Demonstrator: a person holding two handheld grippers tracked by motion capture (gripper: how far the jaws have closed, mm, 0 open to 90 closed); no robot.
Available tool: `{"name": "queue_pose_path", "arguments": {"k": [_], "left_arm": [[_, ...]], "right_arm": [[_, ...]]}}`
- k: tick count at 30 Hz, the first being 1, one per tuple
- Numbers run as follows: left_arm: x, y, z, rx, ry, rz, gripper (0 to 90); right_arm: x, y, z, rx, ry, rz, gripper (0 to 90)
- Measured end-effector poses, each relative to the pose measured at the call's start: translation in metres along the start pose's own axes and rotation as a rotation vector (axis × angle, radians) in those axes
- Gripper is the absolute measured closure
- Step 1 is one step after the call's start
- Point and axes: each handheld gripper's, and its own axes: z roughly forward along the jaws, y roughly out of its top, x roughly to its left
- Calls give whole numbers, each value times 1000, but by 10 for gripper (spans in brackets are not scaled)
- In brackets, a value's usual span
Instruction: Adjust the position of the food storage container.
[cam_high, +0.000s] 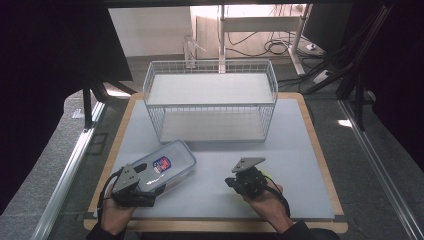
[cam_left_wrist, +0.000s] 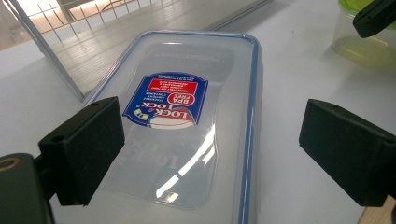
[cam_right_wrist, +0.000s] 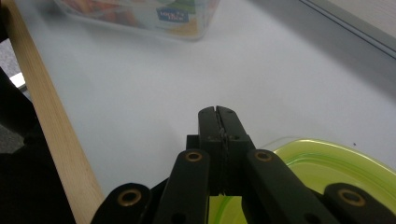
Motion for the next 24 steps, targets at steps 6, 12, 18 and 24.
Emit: {"name": "queue_pose_path", "arguments": {"k": [6,12,18,24], "left_arm": [[0,0,0,-1,0,1,68],[0,0,1,2,2,3,68],[-1,0,1,7,2,5,68],[-1,0,2,12,8,12,68]], "right_arm": [[-5,-9,-10,10,-20,20,900],[-15,-20,-22,4,-37,58,900],[-29,-38,-41,-2,-74,108,900],[-42,-53,-56,-14,-117,157,900]]}}
